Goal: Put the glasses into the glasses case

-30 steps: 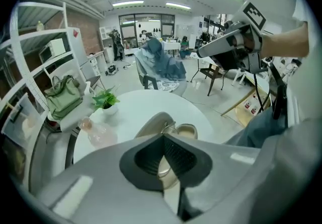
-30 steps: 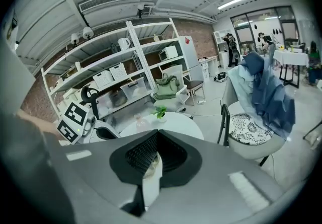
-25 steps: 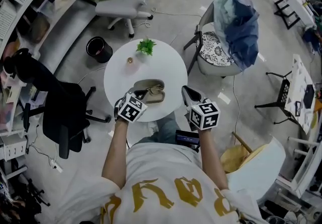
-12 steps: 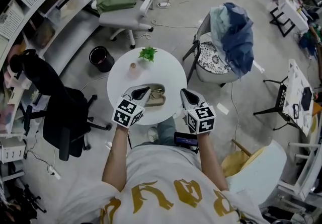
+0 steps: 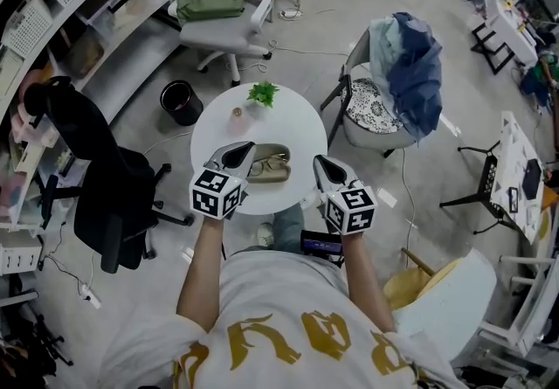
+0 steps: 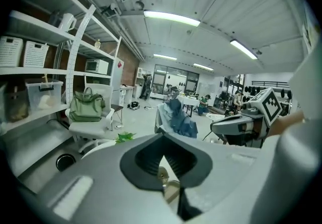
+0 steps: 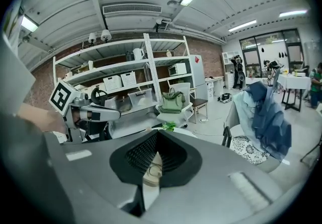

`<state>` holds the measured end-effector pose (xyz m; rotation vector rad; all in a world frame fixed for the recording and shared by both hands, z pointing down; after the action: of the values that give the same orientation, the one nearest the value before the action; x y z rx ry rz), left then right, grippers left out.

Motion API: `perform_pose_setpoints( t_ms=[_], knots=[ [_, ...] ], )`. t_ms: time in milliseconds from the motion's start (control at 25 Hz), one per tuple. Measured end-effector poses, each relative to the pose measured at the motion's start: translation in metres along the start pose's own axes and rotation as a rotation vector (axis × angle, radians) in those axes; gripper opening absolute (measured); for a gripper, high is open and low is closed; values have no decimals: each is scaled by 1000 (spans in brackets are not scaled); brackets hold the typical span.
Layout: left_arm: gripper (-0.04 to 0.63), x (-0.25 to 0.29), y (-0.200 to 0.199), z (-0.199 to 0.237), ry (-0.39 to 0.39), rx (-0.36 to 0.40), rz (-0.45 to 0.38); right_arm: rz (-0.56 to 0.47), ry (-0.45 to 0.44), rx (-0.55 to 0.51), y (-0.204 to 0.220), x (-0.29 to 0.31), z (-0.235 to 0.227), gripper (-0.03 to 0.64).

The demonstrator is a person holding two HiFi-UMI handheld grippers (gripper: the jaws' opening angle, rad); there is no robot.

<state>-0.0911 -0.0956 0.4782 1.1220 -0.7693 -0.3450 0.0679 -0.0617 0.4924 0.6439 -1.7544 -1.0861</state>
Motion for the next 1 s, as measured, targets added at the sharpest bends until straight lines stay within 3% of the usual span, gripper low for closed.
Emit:
perform_pose_setpoints(
  t_ms=[440,1000],
  knots=[
    [0,-1,10,-2,2,41,42,-18,2,14,-3,-3,1,28],
    [0,1,17,4,-6,36,51,-6,-13,14,1,0,7,27]
  ],
)
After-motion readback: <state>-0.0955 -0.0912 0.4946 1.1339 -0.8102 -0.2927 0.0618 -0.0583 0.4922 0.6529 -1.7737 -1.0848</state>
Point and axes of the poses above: the fingertips, and each gripper's own axes: x forward along the fingers, z to its left, y out of its underside, the point moved 1 cm from there along -x, backward along the fingers, and after that the axes turned 5 degrees about y, right-handed, at the moved point
